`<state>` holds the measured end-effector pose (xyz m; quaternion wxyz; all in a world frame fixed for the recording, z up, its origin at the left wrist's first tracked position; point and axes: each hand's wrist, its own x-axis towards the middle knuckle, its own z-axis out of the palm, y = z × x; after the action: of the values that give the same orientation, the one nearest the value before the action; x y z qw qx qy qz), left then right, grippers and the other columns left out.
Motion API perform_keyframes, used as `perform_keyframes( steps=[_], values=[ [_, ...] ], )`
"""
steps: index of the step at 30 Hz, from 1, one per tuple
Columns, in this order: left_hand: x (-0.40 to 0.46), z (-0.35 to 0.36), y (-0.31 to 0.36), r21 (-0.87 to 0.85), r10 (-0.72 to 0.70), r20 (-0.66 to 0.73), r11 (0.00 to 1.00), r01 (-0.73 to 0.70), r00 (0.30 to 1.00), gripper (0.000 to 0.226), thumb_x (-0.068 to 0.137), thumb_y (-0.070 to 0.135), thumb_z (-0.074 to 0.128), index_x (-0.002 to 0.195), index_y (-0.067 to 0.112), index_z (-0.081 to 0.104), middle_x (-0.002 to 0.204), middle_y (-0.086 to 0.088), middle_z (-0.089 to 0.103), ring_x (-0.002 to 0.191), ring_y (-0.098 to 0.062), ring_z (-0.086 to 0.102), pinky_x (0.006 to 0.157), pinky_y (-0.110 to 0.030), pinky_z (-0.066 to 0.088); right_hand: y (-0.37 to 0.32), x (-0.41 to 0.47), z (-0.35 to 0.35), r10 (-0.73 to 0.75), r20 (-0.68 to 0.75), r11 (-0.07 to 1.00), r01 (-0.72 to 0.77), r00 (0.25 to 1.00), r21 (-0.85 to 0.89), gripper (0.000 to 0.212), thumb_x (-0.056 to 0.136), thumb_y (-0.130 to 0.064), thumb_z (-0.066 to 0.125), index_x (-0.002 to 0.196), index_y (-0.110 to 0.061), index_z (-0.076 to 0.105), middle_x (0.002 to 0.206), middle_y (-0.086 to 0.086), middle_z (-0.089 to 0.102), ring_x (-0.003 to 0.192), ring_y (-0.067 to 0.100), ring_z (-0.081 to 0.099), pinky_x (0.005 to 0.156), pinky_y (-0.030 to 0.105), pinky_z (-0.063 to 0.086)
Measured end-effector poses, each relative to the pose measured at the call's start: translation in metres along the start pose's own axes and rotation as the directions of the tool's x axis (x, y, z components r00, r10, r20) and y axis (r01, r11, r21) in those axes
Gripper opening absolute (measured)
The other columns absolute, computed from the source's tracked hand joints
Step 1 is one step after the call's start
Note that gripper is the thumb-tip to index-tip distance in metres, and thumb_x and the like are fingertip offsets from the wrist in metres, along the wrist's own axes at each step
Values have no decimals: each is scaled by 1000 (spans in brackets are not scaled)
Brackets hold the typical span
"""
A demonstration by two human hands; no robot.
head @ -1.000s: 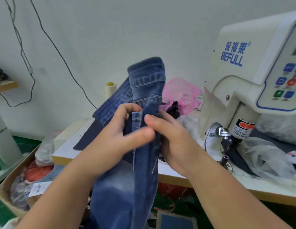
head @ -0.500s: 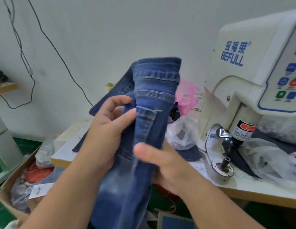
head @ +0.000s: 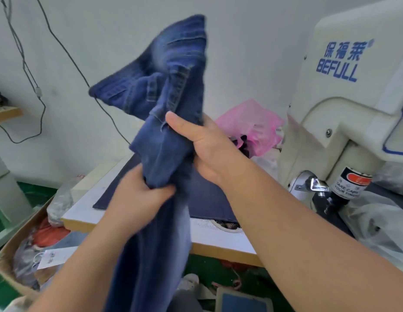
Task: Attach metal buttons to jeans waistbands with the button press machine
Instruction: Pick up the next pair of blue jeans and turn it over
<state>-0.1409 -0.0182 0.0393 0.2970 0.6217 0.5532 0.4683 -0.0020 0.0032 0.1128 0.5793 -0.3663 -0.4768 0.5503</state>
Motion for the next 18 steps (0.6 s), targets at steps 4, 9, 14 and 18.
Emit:
perform_keyframes(
  steps=[4,9,14,18],
  values=[
    [69,-27,24,26,157,-239,987,-156,958,22,61,24,57,79,11,61,66,2,61,65,-19,57,59,-31,45,22,-9,-22,26,-83,832,-68,996,-550,91,76,-52,72,153,-36,27,152,-5,41,136,13,42,106,32,37],
    [147,-11,30,376,230,-8,903,-210,973,10,77,18,60,72,17,52,63,-2,56,60,-15,54,49,-27,33,69,-56,-46,88,-49,803,-100,995,-588,52,87,-30,69,134,-38,49,127,-17,54,111,-2,54,79,19,48],
    [138,40,-33,677,-260,459,722,-145,849,66,69,58,76,115,15,57,126,1,60,103,-19,59,80,-30,43,70,-114,-74,74,-34,772,-79,997,-631,23,81,-32,65,104,-37,66,102,-19,68,94,-4,62,81,12,49],
    [118,54,-48,600,-258,391,799,-32,884,98,63,74,74,138,18,44,134,-1,55,103,-19,53,82,-35,43,56,-163,-106,106,-75,789,-130,991,-601,22,81,-31,67,98,-46,67,97,-15,72,87,4,66,80,19,52]
  ],
)
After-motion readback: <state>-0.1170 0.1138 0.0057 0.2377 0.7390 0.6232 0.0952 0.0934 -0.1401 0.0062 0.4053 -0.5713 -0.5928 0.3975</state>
